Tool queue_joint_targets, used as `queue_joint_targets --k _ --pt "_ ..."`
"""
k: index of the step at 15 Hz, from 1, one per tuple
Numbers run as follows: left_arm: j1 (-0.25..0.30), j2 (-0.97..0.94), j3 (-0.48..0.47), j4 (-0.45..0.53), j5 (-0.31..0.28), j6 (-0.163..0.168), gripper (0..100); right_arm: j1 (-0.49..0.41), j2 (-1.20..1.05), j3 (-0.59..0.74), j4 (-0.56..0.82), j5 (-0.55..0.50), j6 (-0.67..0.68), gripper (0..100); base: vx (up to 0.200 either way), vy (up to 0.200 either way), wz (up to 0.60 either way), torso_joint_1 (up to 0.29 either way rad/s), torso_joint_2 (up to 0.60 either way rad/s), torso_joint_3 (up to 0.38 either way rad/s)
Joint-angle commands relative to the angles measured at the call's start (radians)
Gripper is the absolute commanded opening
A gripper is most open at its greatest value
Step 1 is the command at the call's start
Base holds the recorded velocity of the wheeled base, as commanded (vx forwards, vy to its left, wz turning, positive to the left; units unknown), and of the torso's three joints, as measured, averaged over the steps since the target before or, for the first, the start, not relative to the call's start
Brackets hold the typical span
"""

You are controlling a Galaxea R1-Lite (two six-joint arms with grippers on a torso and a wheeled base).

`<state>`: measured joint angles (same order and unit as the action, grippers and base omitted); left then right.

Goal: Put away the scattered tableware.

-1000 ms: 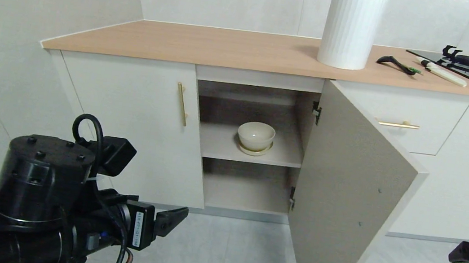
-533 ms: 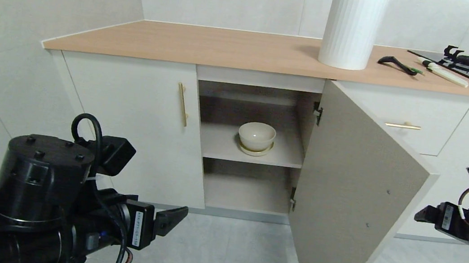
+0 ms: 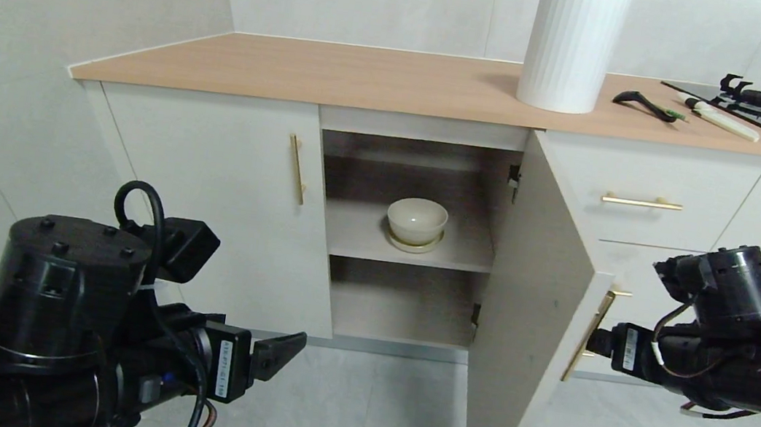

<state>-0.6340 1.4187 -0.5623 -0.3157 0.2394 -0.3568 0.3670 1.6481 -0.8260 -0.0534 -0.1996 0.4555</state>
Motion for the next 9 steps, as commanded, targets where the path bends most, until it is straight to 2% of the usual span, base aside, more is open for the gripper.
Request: queue_joint_targets --k 1,7,9 --pt "0.002 -0.001 -0.004 0.0 0.001 -0.001 100 0.086 0.064 -0.03 -0.034 0.042 -0.003 100 0.0 0.0 0.0 0.0 0.0 0.0" --pt "0.011 0.002 -0.005 0.0 0.003 0.002 100 0.156 0.308 -0.255 -0.164 0.054 -0.028 100 0.0 0.0 0.0 0.0 0.0 0.0" --pt "0.011 -0.001 -0.005 0.001 0.006 0.002 100 0.164 0.325 -0.292 -0.174 0.055 -0.021 100 0.0 0.0 0.0 0.0 0.0 0.0"
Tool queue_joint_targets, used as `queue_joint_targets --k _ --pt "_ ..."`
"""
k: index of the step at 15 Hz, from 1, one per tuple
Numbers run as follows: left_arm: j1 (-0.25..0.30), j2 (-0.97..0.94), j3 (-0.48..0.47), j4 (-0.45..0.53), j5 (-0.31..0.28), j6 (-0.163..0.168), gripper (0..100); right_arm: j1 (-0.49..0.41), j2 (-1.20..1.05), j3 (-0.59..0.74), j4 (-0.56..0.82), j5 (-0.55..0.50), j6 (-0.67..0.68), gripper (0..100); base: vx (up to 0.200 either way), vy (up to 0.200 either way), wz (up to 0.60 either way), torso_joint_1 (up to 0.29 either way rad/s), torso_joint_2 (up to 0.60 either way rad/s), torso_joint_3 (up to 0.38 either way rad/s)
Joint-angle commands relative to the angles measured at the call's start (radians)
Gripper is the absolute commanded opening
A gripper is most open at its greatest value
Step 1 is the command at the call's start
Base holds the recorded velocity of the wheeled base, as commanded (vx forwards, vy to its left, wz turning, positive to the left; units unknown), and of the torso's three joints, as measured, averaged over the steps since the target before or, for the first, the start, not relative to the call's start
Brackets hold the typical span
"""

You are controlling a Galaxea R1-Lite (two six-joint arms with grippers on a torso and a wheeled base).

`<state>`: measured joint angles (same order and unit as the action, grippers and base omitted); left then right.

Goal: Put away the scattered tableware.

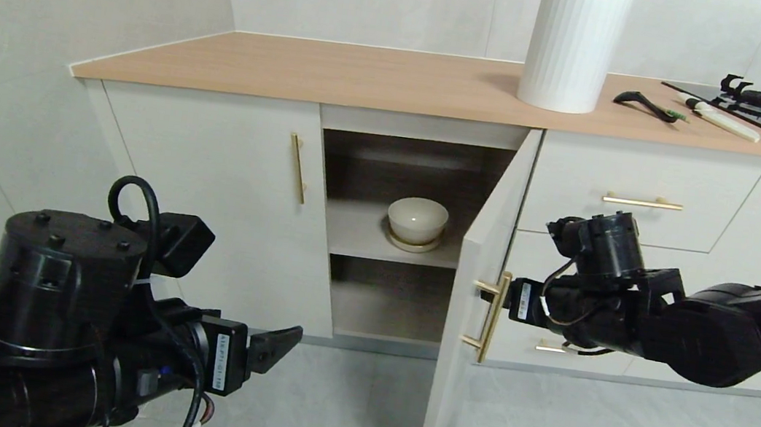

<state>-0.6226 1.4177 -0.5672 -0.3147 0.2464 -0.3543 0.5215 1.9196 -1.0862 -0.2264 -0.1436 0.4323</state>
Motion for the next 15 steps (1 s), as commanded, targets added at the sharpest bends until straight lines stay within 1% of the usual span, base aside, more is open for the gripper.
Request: queue_joint_targets --k 1,2,6,9,10,12,15 --pt "0.0 0.0 -0.002 0.0 0.001 0.0 100 0.017 0.067 -0.034 -0.011 0.01 0.009 100 0.0 0.0 0.0 0.0 0.0 0.0" --pt "0.0 -0.002 0.0 0.0 0.001 0.0 100 0.018 0.087 -0.032 -0.03 0.021 0.019 100 0.0 0.0 0.0 0.0 0.0 0.0" --pt "0.0 0.001 0.0 0.0 0.004 0.0 100 0.057 0.116 0.0 -0.199 0.022 0.074 100 0.0 0.0 0.0 0.0 0.0 0.0" --pt "0.0 0.006 0.001 0.002 0.008 0.001 100 0.063 0.15 0.002 -0.232 0.019 0.078 100 0.0 0.0 0.0 0.0 0.0 0.0" --pt "0.0 0.004 0.004 0.002 0.008 0.006 100 0.063 0.157 -0.001 -0.232 0.019 0.078 100 0.0 0.0 0.0 0.0 0.0 0.0" --pt "0.0 0.001 0.01 0.003 0.011 0.037 100 0.064 0.173 -0.001 -0.257 0.018 0.078 100 0.0 0.0 0.0 0.0 0.0 0.0" --pt "0.0 0.001 0.01 0.002 0.014 0.037 100 0.066 0.214 -0.006 -0.35 0.001 0.111 100 0.2 0.0 0.0 0.001 0.0 0.004"
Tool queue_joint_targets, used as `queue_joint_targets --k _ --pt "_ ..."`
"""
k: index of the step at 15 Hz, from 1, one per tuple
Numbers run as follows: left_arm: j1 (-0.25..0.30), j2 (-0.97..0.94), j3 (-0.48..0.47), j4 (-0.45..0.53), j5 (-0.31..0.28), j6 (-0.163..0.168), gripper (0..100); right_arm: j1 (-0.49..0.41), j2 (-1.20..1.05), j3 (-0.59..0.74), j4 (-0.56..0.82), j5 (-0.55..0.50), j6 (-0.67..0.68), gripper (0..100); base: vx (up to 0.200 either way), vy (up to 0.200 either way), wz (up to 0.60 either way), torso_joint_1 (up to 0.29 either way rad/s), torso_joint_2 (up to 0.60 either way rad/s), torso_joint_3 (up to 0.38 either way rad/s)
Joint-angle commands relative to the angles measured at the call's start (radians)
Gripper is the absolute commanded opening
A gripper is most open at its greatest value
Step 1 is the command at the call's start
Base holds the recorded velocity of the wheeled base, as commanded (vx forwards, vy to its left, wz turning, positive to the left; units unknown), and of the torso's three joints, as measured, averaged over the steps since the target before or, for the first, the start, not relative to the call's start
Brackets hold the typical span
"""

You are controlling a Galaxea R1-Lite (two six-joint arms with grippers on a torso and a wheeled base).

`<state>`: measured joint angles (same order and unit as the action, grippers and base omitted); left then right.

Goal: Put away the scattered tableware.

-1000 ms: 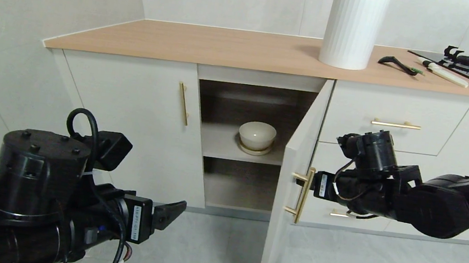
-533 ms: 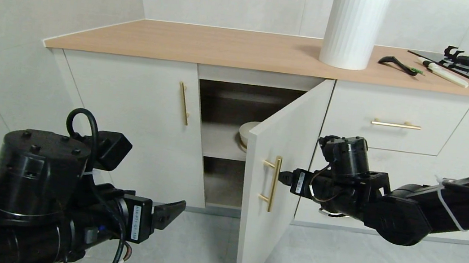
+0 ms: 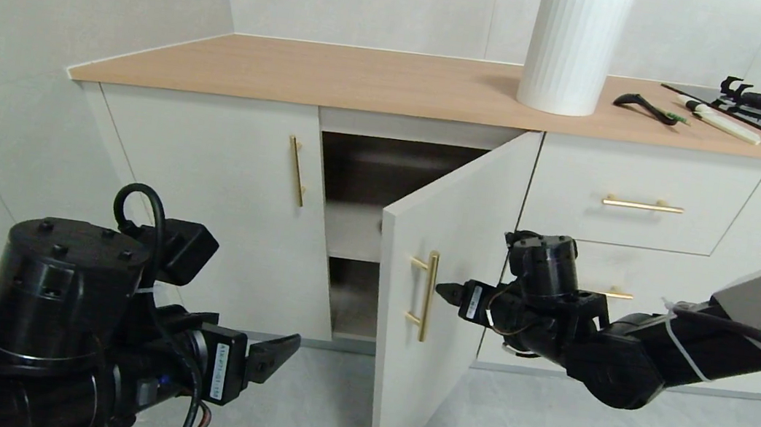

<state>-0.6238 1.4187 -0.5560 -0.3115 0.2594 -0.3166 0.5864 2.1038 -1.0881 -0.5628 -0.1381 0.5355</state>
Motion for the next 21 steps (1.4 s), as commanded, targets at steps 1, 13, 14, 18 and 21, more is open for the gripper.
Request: queue_joint_targets --k 1,13,14,18,21 --pt "0.001 -0.001 -0.001 -0.003 0.003 -0.001 100 0.001 0.044 -0.01 -0.045 -0.012 0.018 100 0.2 0.0 0.0 -0.002 0.0 0.002" --pt "0.004 -0.044 0.007 -0.006 0.052 0.027 100 -0.003 0.228 -0.283 -0.075 -0.245 0.207 100 0.067 0.0 0.0 0.002 0.0 0.001" --pt "0.004 -0.044 0.007 -0.006 0.052 0.027 100 -0.019 0.231 -0.3 -0.074 -0.247 0.216 100 0.0 0.0 0.0 0.0 0.0 0.0" --pt "0.004 -0.04 0.007 -0.006 0.051 0.027 100 -0.062 0.28 -0.368 -0.072 -0.316 0.215 100 0.0 0.0 0.0 0.0 0.0 0.0" --pt "0.004 -0.037 0.007 -0.005 0.051 0.027 100 -0.089 0.317 -0.421 -0.066 -0.359 0.213 100 0.0 0.0 0.0 0.0 0.0 0.0"
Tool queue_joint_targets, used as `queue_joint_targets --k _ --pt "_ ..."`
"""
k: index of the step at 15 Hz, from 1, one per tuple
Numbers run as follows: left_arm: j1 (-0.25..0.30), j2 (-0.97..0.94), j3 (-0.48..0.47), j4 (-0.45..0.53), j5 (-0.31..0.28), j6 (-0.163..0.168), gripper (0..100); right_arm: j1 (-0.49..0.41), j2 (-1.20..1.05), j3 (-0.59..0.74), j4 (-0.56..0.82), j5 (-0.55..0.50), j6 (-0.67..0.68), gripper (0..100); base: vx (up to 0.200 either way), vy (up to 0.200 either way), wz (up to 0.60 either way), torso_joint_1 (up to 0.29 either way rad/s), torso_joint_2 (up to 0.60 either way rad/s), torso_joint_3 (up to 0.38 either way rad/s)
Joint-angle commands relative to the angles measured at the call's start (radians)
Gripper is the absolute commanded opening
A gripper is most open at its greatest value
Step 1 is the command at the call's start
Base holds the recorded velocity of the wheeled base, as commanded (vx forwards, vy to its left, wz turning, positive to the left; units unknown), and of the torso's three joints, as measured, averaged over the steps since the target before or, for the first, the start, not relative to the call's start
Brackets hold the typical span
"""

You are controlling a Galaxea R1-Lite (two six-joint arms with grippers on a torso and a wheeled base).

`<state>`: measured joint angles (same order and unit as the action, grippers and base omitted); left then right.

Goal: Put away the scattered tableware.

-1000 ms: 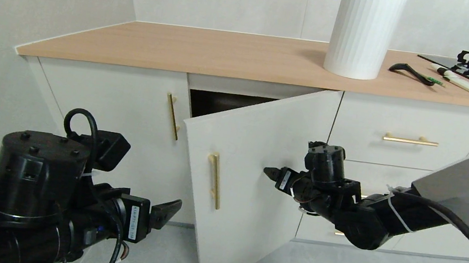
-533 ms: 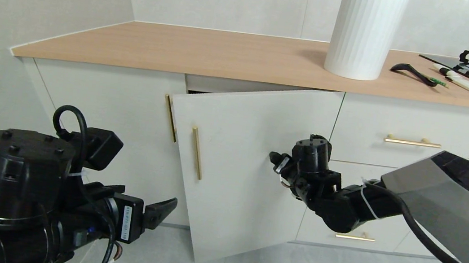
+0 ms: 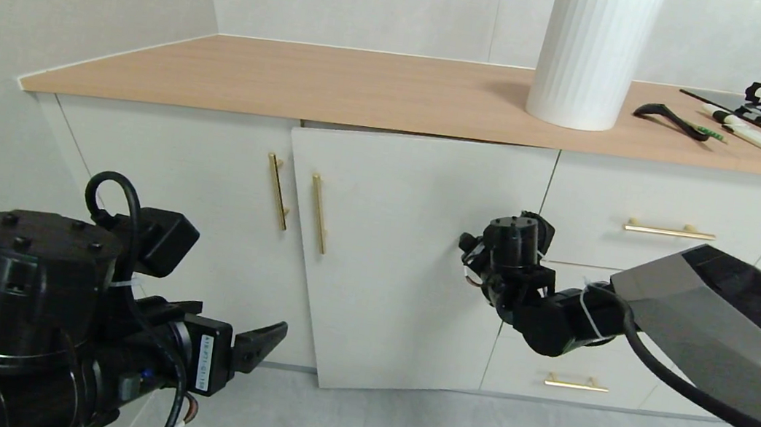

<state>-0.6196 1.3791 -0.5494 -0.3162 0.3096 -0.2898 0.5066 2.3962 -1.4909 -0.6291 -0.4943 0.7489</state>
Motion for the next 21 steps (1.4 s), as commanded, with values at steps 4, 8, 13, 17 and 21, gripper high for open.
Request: queue_joint_targets --k 4,8,13,17,21 --pt "0.0 0.005 0.0 0.0 0.0 0.0 100 -0.019 0.028 -0.032 0.0 -0.026 -0.003 100 0.0 0.0 0.0 0.0 0.0 0.0" --pt "0.0 0.005 0.0 0.0 0.0 -0.002 100 -0.03 0.031 -0.045 0.0 -0.03 -0.005 100 0.0 0.0 0.0 0.0 0.0 0.0" --pt "0.0 0.005 0.0 0.0 0.0 -0.002 100 -0.025 0.006 -0.026 -0.001 -0.049 -0.006 100 0.0 0.0 0.0 0.0 0.0 0.0" --pt "0.012 -0.042 -0.003 0.003 0.002 0.018 100 -0.017 -0.304 0.235 -0.095 -0.067 -0.114 100 0.0 0.0 0.0 0.0 0.0 0.0" --pt "0.012 -0.216 0.123 0.005 0.065 0.031 100 -0.017 -0.793 0.764 -0.345 -0.064 -0.424 100 0.0 0.0 0.0 0.0 0.0 0.0"
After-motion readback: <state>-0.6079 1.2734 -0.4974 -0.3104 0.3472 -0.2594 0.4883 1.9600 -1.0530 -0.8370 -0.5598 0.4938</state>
